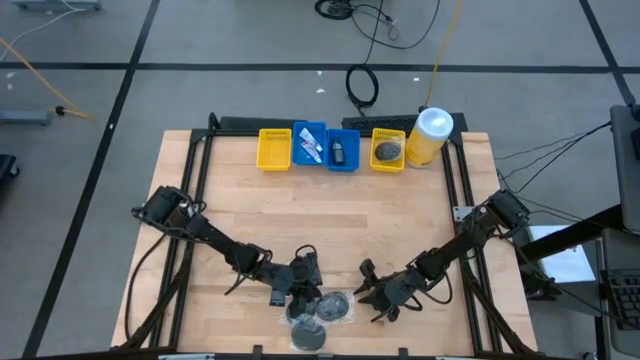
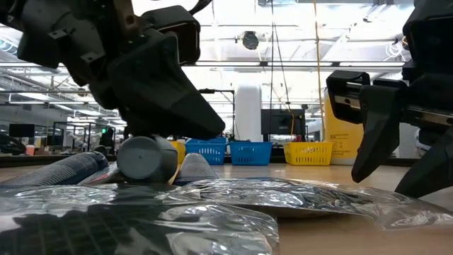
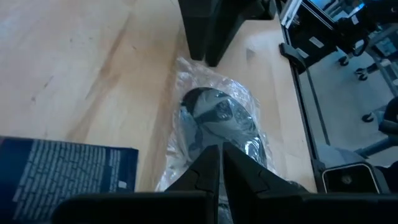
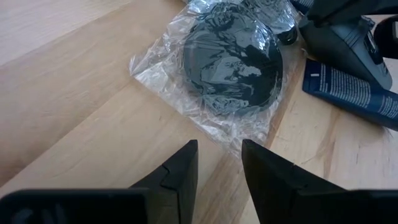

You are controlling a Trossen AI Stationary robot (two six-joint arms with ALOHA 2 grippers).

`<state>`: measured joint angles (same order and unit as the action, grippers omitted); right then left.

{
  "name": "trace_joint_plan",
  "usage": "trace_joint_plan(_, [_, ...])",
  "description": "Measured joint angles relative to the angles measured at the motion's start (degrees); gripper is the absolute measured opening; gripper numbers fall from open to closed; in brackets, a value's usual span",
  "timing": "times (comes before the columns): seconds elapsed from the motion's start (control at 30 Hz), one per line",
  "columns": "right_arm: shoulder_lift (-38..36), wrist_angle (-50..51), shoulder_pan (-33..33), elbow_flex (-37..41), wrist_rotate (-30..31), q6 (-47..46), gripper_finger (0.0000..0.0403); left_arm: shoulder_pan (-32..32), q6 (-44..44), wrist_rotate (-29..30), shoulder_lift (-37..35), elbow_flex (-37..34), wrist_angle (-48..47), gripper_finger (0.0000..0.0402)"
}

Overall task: Pick & Place Travel size toiletries
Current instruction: Put the black hairbrush into the right yellow bin

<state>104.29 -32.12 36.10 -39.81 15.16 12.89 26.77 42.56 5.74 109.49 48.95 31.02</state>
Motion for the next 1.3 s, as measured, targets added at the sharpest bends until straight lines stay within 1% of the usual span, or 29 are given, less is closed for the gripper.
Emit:
trace_joint_plan(0.23, [0.2,-0.9,-0.1,0.0,-0.1,0.0,0.0116,0.8,1.5,1.6,0.0,0.0,0.0,0.0019])
trace_joint_plan(0.37, [2.4,-3.8,-0.4,-0.1,-0.2,0.0,0.0116,0.8,1.5,2.0,0.0,0.0,0.0,0.0019])
trace_joint_plan(0.47, [5.2,-5.0,-0.6,-1.7,0.0,-0.1,0.0116,0.8,1.5,2.4,0.0,0.0,0.0,0.0019])
trace_joint_plan(0.63, [7.1,-7.3,-1.1,-3.0,-0.2,0.4,0.0116,1.5,1.9,3.4,0.1,0.0,0.0,0.0019])
trace_joint_plan(0.8, [7.2,-7.1,-1.7,-3.1,0.1,1.3,0.0116,2.4,4.3,3.2,3.3,0.1,1.3,0.0019])
trace_joint_plan(0.97, [7.2,-7.4,-2.0,-3.1,2.0,1.3,0.0111,2.0,5.9,2.6,8.7,0.3,7.1,0.0019])
trace_joint_plan(1.1, [7.3,-7.4,-2.6,-3.1,2.6,1.0,0.0101,1.2,5.4,1.5,9.2,0.3,8.5,0.0019])
trace_joint_plan(1.2, [7.3,-7.4,-3.4,-3.2,2.7,0.4,0.0091,1.1,3.3,0.3,9.4,0.4,11.8,0.0019])
trace_joint_plan(1.3, [7.3,-7.2,-4.2,-3.8,2.7,0.0,0.0076,1.1,2.0,0.3,9.5,1.1,10.7,0.0019])
